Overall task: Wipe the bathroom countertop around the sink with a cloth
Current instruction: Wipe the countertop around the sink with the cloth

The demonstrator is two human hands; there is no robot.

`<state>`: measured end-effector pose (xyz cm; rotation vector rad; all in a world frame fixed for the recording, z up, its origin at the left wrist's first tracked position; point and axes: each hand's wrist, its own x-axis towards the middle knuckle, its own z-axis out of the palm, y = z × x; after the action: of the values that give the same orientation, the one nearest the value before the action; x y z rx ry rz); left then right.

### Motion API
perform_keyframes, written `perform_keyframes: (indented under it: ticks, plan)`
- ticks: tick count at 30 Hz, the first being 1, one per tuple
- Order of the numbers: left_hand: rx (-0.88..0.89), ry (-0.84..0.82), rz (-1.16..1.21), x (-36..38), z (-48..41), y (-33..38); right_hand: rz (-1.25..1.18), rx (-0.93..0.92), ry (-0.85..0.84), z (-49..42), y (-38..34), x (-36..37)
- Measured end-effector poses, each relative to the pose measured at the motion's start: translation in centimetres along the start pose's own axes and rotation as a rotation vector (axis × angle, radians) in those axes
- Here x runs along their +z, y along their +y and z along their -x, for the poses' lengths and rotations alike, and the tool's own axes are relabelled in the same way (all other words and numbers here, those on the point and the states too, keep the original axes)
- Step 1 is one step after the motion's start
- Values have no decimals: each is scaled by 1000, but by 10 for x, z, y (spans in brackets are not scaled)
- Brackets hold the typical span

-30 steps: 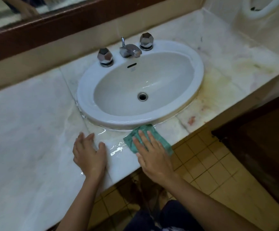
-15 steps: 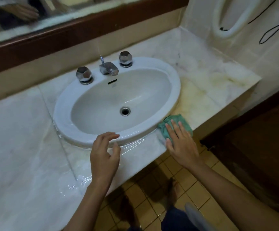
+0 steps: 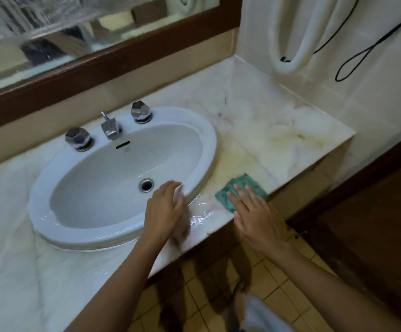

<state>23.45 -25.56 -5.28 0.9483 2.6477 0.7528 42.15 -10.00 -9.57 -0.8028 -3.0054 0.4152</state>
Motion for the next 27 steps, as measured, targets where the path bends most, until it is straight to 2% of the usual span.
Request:
perform_keyframes:
  ticks: [3,6,10,13,16,18,20,24,27]
  plan:
    - [-88,22,-117,13,-1,15,-32,101,43,-18,42,-14]
    - [-99,48,-216,15,4,21,-32,181,47,-44,67,-24]
    - [-90,59,-228,17,-1,18,-60,330,71,-73,44,-21]
    - [-78,83,-244,21,-2,14,-69,269,65,-64,16,-15]
    - [-96,66,-243,23,-5,13,-45,153,39,-42,24,-14]
    - [-101,61,-225,23,-5,14,-43,166,36,-34,43,-17]
    - [-124,78,-202,23,-5,15,-53,260,53,-32,65,-23]
    - [-316,54,-35,24,-23,22,-86,449,109,-49,118,-43]
    - [-277,47,139,29,-50,40,-67,518,101,-74,159,-57]
